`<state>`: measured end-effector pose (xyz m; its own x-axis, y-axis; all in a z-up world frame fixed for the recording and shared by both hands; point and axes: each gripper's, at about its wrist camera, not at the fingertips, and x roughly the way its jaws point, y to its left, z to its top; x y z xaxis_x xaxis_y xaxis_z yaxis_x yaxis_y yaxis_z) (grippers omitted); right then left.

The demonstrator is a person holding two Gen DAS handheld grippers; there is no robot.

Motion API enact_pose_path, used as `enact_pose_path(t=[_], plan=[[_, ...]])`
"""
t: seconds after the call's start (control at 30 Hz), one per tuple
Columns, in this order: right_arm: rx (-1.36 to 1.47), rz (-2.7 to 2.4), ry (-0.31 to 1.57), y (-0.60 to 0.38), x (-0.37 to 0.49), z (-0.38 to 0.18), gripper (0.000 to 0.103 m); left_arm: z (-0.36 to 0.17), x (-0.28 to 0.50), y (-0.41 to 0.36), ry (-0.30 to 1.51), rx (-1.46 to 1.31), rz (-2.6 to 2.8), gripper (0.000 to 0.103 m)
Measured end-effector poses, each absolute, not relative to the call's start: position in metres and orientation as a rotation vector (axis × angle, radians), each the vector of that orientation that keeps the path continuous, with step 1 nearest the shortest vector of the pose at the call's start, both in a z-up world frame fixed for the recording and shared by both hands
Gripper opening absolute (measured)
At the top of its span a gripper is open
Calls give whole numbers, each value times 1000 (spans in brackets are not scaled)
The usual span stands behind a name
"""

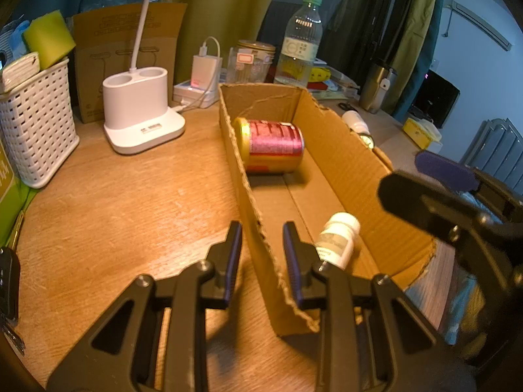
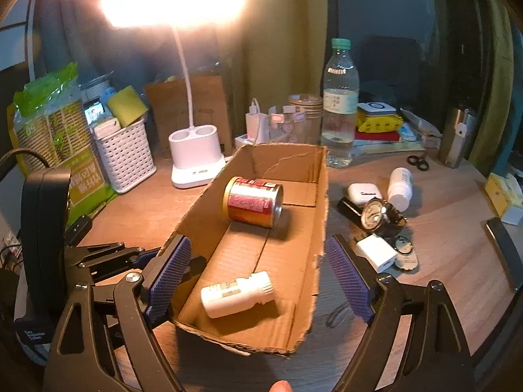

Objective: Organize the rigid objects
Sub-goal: 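Open the right tool to release the pill bottle into the box, then move the right tool back toward the remaining items on the desk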

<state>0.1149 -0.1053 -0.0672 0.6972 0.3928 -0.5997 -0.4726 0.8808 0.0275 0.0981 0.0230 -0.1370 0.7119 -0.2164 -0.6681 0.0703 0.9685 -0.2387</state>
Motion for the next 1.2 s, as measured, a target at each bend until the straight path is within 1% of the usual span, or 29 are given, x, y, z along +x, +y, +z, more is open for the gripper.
enact_pose_path(t=[0.73, 1.2], plan=[[-56, 317, 604, -171, 128, -58, 87, -137, 98, 23, 763, -202, -160, 27], [-41, 185, 639, -209, 149, -80, 87, -137, 98, 23, 763, -202, -160, 27]])
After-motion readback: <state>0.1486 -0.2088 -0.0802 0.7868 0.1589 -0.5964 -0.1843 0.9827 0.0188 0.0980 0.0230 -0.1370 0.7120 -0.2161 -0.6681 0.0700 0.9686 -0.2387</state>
